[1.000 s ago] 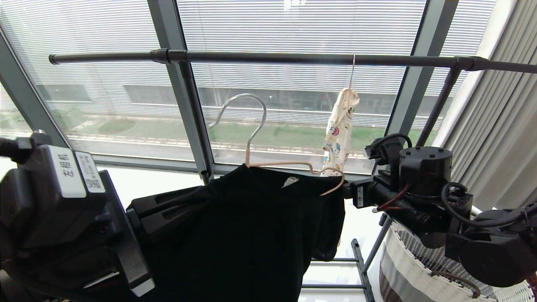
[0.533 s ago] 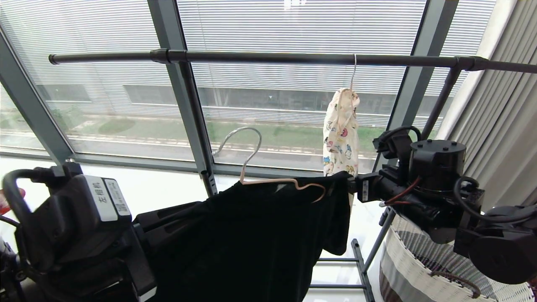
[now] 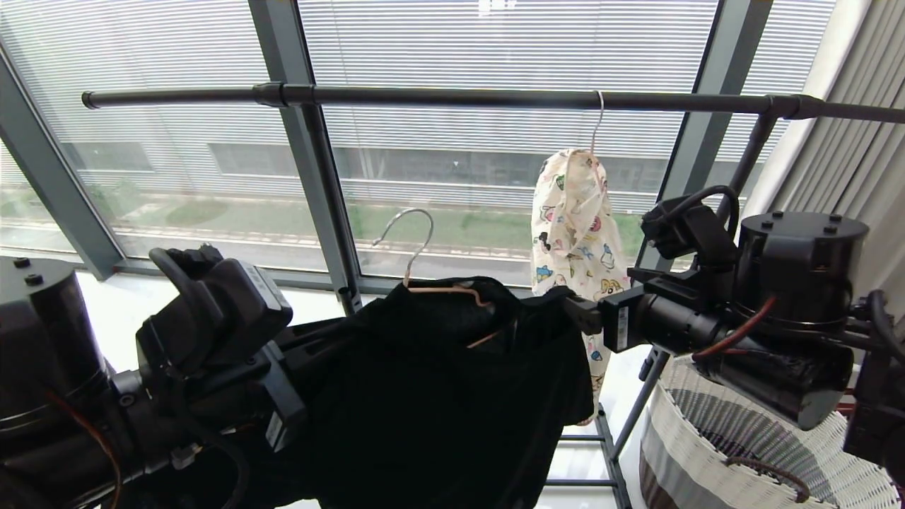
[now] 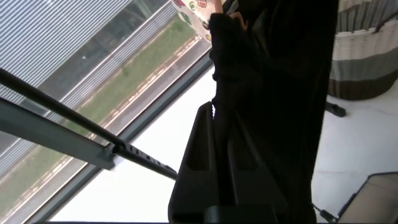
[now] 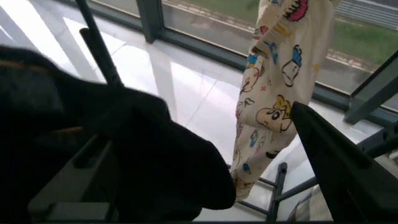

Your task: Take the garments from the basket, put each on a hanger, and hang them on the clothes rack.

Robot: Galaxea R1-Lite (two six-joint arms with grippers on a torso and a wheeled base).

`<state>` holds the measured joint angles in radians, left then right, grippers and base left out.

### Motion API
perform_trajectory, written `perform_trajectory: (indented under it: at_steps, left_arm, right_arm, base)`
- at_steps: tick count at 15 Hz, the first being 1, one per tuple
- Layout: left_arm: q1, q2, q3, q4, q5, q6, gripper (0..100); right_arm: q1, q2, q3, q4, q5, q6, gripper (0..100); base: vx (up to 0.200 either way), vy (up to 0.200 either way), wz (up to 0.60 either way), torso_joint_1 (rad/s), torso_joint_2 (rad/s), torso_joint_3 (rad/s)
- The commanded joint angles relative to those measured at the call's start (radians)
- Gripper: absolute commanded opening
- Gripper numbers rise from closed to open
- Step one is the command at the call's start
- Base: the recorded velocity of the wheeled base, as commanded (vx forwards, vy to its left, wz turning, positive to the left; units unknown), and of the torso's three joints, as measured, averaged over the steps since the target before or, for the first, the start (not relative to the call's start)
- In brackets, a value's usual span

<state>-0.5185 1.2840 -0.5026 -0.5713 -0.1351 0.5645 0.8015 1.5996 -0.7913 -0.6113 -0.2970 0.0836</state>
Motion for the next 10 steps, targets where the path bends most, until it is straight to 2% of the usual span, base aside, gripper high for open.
perform_trajectory:
  at_steps: [1, 2, 5, 7, 10]
  left_arm:
    - [0.015, 0.038, -0.011, -0.024, 0.0, 0.0, 0]
    - [0.014, 0.037, -0.011, -0.033, 0.0, 0.0, 0]
    - [0.011, 0.028, -0.01, -0.039, -0.003, -0.001, 0]
    - [-0.015, 0.023, -0.01, -0.039, -0.006, -0.005, 0]
    - [-0.127, 0.017, -0.008, -0.039, -0.006, -0.012, 0]
  right_arm:
    - [0.05, -0.079, 0.003, 0.047, 0.007, -0.007, 100]
    - [0.068, -0.098, 0.001, 0.091, 0.01, -0.01, 100]
    - [0.079, -0.156, 0.0, 0.232, 0.116, -0.03, 100]
    - [0.048, -0.161, -0.002, 0.248, 0.182, -0.117, 100]
    - [-0.053, -0.164, -0.043, 0.338, 0.417, -0.332, 100]
  base:
    - [0.0, 0.0, 0.0, 0.0, 0.0, 0.0]
    - [0.0, 0.0, 0.0, 0.0, 0.0, 0.0]
    - [0.0, 0.0, 0.0, 0.0, 0.0, 0.0]
    - [0.0, 0.0, 0.0, 0.0, 0.0, 0.0]
    - [0.0, 0.0, 0.0, 0.0, 0.0, 0.0]
